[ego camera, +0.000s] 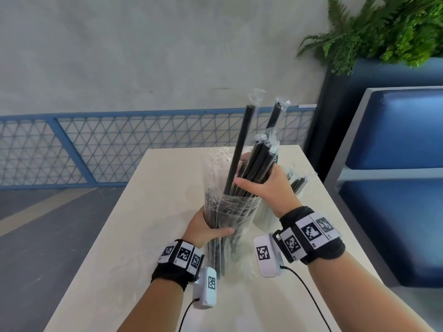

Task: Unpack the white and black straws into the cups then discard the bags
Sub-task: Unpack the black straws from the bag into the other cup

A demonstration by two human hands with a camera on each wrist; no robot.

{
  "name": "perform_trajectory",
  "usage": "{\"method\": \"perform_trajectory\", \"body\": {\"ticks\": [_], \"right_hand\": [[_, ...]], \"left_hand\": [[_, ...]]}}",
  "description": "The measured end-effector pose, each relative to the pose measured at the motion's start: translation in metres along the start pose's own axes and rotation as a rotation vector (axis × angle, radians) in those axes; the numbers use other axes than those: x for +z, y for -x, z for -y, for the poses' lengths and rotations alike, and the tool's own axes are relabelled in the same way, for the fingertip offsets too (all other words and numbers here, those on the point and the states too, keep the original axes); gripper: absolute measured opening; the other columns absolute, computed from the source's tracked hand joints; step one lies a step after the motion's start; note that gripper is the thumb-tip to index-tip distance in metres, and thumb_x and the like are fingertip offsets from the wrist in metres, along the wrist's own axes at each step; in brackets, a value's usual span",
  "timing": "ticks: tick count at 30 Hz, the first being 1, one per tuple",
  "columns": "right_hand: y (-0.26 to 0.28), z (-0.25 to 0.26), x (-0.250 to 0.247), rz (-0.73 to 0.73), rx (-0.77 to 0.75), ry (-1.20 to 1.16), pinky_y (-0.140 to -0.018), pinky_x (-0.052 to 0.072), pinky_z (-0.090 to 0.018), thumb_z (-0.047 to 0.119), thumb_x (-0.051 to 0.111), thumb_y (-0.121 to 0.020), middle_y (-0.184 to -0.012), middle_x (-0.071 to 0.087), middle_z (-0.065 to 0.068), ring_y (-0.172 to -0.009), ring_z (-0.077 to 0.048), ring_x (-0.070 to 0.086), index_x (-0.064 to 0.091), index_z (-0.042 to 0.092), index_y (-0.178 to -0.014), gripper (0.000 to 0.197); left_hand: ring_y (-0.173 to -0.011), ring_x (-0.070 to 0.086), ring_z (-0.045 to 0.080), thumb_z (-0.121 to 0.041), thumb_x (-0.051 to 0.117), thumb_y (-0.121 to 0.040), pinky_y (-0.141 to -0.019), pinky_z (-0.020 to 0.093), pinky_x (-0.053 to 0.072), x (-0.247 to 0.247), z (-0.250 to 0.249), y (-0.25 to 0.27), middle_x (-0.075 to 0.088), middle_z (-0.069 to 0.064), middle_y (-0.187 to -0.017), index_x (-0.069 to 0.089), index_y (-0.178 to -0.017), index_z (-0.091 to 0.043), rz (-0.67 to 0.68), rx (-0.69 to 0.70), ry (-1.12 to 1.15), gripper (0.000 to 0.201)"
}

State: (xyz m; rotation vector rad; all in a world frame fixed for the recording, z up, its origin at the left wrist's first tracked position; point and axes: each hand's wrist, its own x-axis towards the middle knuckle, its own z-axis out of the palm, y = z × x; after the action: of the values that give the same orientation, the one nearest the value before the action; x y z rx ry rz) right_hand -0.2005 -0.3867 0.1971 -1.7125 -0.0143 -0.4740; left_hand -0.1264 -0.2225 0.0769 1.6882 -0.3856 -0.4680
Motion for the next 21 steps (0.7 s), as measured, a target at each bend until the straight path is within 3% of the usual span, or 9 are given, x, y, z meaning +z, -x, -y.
{"method": "perform_trajectory", "body": {"ticks": [3,6,8,11,14,17,21], "right_hand": [[-0.003,0.002,0.006,-0.116,-0.020,-0.091,-0.094,0.051,-0.044,0.012,0.071,-0.073,-0.086,0.067,-0.003,-0.094,-0.026,0.067,0.063,0.019,-0.091,0.021],[-0.011,0.007,0.005,-0.224,-0.002,-0.162,-0.093,0.051,-0.045,0.011,0.071,-0.075,-0.089,0.067,-0.002,-0.098,-0.030,0.066,0.063,0.018,-0.089,0.017],[-0.017,0.009,0.002,-0.258,0.011,-0.164,-0.091,0.052,-0.039,0.007,0.071,-0.077,-0.090,0.067,0.000,-0.096,-0.022,0.066,0.063,0.017,-0.090,0.018],[-0.023,0.010,0.002,-0.260,0.033,-0.159,-0.082,0.053,-0.025,0.004,0.071,-0.078,-0.084,0.065,0.007,-0.084,-0.007,0.064,0.062,0.018,-0.087,0.019],[-0.024,0.010,0.005,-0.252,0.047,-0.163,-0.075,0.052,-0.016,0.006,0.070,-0.079,-0.082,0.065,0.008,-0.077,0.000,0.063,0.063,0.019,-0.085,0.017],[-0.028,0.017,0.003,-0.263,0.024,-0.174,-0.079,0.053,-0.021,0.006,0.069,-0.080,-0.080,0.064,0.008,-0.078,-0.003,0.063,0.063,0.017,-0.084,0.013],[-0.035,0.027,-0.008,-0.313,0.007,-0.271,-0.084,0.054,-0.036,0.007,0.067,-0.080,-0.087,0.064,-0.004,-0.084,-0.016,0.062,0.063,0.013,-0.090,0.012]], "left_hand": [[-0.107,0.062,0.004,0.000,0.083,-0.061,-0.088,0.018,0.050,0.001,-0.008,0.003,0.064,-0.006,-0.115,0.046,-0.125,-0.018,0.050,0.043,0.047,0.076],[-0.102,0.065,0.006,-0.004,0.082,-0.063,-0.090,0.024,0.050,0.003,-0.011,0.004,0.068,-0.007,-0.106,0.054,-0.112,-0.021,-0.004,0.040,0.025,0.059],[-0.099,0.066,0.008,-0.005,0.082,-0.064,-0.091,0.027,0.051,0.003,-0.010,0.005,0.069,-0.007,-0.102,0.057,-0.107,-0.020,-0.026,0.035,0.022,0.051],[-0.091,0.067,0.000,-0.006,0.079,-0.067,-0.084,0.020,0.051,0.005,-0.016,0.006,0.069,-0.009,-0.100,0.057,-0.105,-0.023,-0.048,0.062,0.070,0.048],[-0.094,0.067,0.008,-0.011,0.081,-0.067,-0.085,0.027,0.051,0.006,-0.024,0.002,0.070,-0.002,-0.100,0.059,-0.103,-0.019,-0.090,0.100,0.112,0.044],[-0.099,0.067,0.018,-0.031,0.084,-0.055,-0.090,0.036,0.051,0.006,-0.026,0.000,0.071,0.006,-0.103,0.060,-0.109,-0.009,-0.104,0.107,0.123,0.063],[-0.101,0.066,0.022,-0.036,0.089,-0.052,-0.092,0.038,0.050,0.003,-0.026,-0.002,0.071,0.008,-0.104,0.061,-0.109,-0.011,-0.107,0.097,0.136,0.068]]}}
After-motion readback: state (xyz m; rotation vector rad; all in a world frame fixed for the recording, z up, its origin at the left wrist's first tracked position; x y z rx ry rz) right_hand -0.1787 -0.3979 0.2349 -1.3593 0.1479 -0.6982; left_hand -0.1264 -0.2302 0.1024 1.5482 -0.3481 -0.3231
